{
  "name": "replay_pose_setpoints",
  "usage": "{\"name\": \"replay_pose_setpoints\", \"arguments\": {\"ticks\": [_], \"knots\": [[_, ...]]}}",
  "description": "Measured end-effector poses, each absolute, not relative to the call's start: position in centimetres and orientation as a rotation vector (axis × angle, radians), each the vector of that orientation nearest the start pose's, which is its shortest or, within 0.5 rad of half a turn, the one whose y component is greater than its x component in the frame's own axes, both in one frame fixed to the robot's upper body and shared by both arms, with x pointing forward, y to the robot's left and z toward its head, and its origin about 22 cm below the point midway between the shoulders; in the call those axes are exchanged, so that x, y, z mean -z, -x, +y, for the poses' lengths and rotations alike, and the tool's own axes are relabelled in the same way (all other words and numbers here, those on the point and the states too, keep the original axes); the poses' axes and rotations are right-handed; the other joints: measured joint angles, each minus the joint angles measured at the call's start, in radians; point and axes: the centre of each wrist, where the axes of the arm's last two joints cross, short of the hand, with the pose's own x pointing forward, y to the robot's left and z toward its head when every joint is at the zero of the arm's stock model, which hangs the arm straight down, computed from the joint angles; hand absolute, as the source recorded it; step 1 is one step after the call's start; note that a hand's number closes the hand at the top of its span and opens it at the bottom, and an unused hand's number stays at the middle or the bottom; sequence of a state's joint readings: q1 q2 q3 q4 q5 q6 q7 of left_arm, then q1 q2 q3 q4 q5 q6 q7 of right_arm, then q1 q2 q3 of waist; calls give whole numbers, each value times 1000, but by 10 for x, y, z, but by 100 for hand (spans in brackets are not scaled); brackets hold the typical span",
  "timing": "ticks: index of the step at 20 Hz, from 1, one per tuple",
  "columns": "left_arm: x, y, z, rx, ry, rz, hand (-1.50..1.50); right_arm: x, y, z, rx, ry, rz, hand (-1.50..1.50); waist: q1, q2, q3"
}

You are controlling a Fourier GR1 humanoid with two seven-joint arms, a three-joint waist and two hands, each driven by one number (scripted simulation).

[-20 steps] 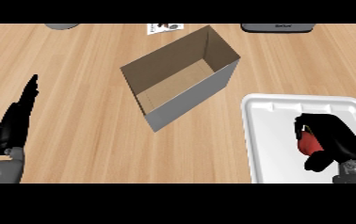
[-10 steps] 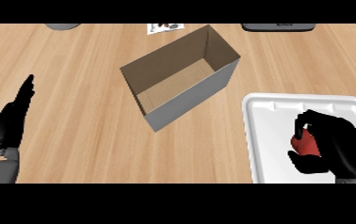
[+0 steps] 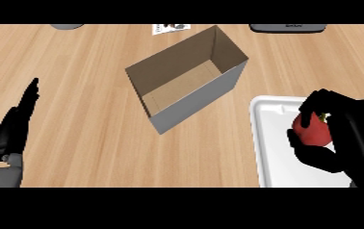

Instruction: Pick the bell pepper from the tray and place it in the cardboard box

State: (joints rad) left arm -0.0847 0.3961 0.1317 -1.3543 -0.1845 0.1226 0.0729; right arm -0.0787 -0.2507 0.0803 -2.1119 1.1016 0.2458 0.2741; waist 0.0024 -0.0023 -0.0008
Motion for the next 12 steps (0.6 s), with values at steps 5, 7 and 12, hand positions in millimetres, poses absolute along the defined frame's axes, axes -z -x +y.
{"name": "replay_pose_setpoints", "arguments": {"ticks": [5, 7, 12], "knots": [[-17, -264, 358, 213, -640, -1366, 0, -172, -230, -195, -904, 1075, -1647, 150, 3, 2, 0], [-15, -263, 356, 217, -641, -1363, 0, -180, -242, -180, -879, 1028, -1668, 150, 6, 3, 0], [-18, -270, 351, 220, -637, -1374, 0, -193, -277, -140, -793, 945, -1704, 150, 11, 4, 0]]}}
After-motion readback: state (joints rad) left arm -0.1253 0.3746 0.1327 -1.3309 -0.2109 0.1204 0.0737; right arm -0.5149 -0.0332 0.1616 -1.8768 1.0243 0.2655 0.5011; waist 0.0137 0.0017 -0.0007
